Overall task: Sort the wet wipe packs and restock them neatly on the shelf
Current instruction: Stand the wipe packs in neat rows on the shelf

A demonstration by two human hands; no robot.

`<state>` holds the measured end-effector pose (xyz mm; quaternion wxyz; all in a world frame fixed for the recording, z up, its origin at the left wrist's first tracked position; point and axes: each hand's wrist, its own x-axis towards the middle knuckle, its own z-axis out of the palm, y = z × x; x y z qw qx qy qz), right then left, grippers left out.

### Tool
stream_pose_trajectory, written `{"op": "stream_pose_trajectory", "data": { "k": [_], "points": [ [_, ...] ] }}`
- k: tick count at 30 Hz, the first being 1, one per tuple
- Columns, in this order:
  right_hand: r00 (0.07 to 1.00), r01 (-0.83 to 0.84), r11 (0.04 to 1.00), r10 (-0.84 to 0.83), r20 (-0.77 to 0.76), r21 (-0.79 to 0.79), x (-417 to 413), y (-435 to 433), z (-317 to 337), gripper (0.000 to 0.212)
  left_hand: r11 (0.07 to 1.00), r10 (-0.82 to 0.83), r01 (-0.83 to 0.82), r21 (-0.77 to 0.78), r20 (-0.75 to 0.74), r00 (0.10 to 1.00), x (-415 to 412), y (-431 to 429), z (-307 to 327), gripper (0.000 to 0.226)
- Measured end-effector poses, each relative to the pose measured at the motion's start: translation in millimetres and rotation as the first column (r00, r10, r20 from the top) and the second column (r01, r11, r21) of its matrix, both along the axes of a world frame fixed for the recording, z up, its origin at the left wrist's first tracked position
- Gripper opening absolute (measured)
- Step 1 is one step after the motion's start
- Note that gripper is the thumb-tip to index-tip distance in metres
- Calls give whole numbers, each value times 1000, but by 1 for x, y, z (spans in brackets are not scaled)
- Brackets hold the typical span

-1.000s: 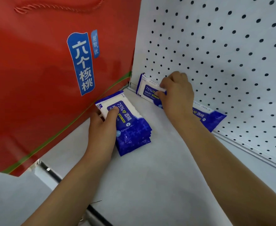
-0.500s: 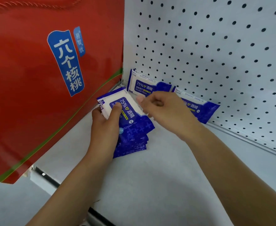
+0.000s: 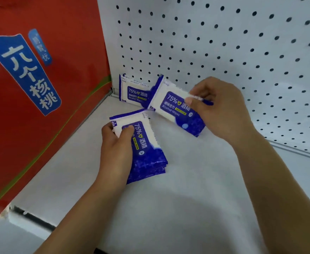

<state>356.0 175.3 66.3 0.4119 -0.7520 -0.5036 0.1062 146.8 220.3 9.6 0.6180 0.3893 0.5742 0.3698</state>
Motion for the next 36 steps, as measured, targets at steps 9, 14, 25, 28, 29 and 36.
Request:
{"op": "stream_pose_trajectory", "data": {
  "k": [9, 14, 25, 28, 29, 36],
  "points": [
    [936, 86, 995, -99, 338, 54, 29, 8, -40, 11, 995, 32, -28, 93, -42, 999, 2, -2, -5, 45],
    [850, 118, 976, -193, 490, 181, 30, 13, -53, 16, 994, 24, -19, 109, -44, 999, 0, -2, -6, 44],
    [984, -136, 987, 125, -129, -88, -48, 6, -20, 19, 993, 91, -98, 71, 95, 991, -6, -2, 1, 51],
    [916, -304, 923, 215, -339, -236, -69, 6, -27, 23, 992, 90, -99, 72, 128, 988, -11, -2, 0, 55],
    [902, -321, 917, 219, -372, -238, -73, 7, -30, 23, 992, 97, -106, 67, 136, 986, -12, -2, 0, 54],
    [932, -205, 962, 135, -337, -183, -75, 31, -24, 22, 970, 229, -240, 33, 201, 952, -25, 6, -2, 29]
  ]
}}
